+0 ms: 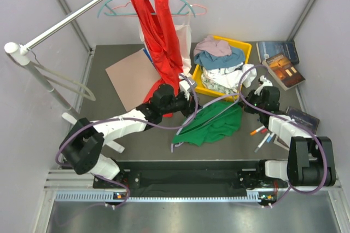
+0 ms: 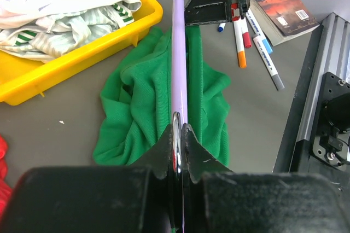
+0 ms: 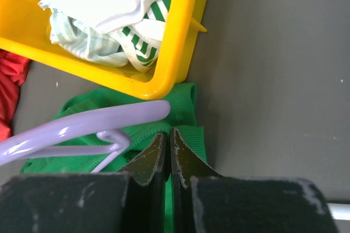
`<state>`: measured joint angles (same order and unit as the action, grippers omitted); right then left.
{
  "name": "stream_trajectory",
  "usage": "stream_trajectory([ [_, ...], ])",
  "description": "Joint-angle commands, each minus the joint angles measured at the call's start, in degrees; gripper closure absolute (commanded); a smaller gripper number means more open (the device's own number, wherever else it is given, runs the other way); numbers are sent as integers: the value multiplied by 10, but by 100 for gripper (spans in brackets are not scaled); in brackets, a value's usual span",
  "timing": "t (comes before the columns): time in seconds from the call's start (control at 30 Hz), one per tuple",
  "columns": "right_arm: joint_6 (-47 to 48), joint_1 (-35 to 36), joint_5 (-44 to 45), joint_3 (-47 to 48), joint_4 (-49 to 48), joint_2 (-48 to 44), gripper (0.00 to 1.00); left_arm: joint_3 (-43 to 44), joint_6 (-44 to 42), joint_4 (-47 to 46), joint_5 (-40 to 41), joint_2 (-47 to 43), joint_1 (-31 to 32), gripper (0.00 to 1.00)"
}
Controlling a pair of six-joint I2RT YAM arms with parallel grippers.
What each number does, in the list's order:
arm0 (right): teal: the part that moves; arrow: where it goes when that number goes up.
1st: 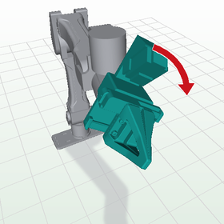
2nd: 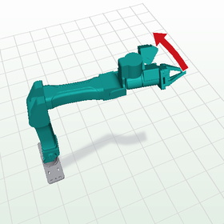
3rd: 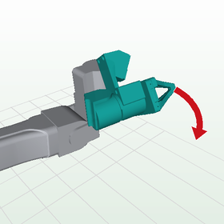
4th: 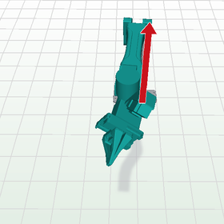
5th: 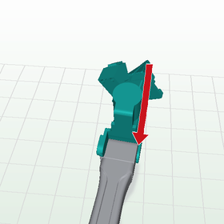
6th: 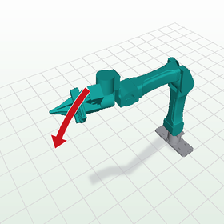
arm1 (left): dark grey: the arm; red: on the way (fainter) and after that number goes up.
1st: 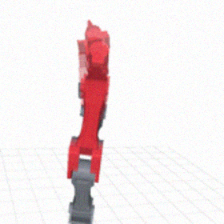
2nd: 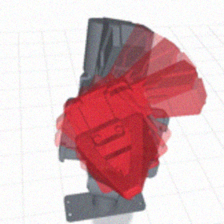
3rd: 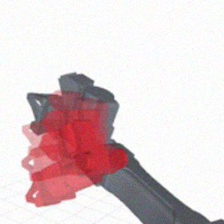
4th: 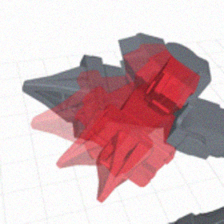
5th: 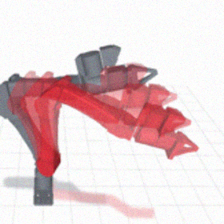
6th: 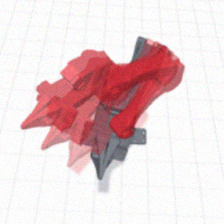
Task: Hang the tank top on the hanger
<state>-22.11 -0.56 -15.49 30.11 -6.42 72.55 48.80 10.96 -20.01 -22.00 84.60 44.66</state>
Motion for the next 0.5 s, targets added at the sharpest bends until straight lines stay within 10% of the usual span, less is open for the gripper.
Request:
stream_trajectory([
  [0.0,10,-16,51,28,-21,-3,100,-25,-9,25,4,-19,12,100],
  [0.47,20,-96,25,79,-10,36,100,-47,-23,20,9,-36,31,100],
])
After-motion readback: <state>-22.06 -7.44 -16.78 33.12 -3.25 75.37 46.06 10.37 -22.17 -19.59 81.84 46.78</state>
